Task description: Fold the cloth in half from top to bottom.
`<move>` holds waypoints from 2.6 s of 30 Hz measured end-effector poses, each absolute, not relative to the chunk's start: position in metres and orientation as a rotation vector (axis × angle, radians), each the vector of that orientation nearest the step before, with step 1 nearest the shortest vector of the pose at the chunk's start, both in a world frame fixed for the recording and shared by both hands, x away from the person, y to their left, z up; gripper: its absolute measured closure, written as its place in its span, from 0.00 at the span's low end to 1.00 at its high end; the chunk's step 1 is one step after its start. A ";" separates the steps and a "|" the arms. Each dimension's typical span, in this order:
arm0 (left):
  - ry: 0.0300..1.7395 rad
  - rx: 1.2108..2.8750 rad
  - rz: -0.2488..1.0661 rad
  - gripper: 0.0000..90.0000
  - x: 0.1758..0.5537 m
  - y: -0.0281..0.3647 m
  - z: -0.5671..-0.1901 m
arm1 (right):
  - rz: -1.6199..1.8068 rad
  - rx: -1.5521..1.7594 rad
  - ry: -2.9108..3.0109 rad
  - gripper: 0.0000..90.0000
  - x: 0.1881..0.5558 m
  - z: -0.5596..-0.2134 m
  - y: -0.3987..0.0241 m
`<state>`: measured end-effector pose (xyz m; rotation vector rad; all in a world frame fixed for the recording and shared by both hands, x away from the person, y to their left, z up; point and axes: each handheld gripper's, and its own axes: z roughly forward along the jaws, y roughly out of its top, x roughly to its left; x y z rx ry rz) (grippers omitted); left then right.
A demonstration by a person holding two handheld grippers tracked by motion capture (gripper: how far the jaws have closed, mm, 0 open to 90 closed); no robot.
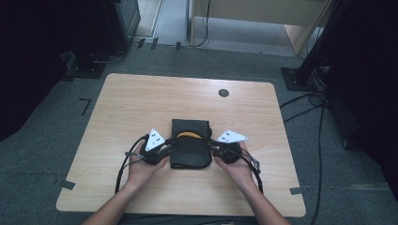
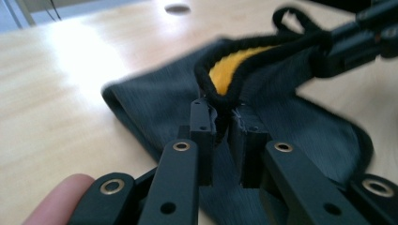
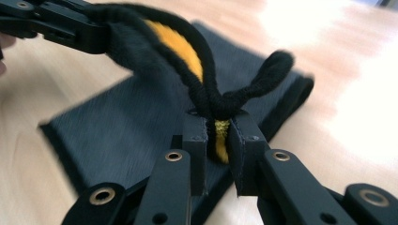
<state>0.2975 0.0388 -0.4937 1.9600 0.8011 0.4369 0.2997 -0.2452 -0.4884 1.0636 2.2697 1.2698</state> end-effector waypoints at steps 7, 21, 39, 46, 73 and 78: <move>0.790 2.064 0.310 0.79 0.283 0.046 -0.510 | 1.288 1.110 2.354 0.76 0.282 -0.510 -0.257; 0.785 2.069 0.312 0.63 0.279 0.039 -0.505 | 1.366 1.116 2.323 0.55 0.270 -0.487 -0.260; 0.843 2.026 0.343 0.84 0.271 0.045 -0.513 | 1.344 1.312 2.167 0.94 0.275 -0.507 -0.247; 0.849 1.999 0.343 0.81 0.271 0.048 -0.511 | 1.380 1.288 2.145 0.81 0.267 -0.501 -0.245; 0.834 2.054 0.380 0.98 0.269 0.043 -0.513 | 1.213 1.156 2.252 0.96 0.264 -0.514 -0.227; 0.832 2.045 0.371 0.99 0.268 0.044 -0.512 | 1.292 1.234 2.235 0.97 0.267 -0.511 -0.235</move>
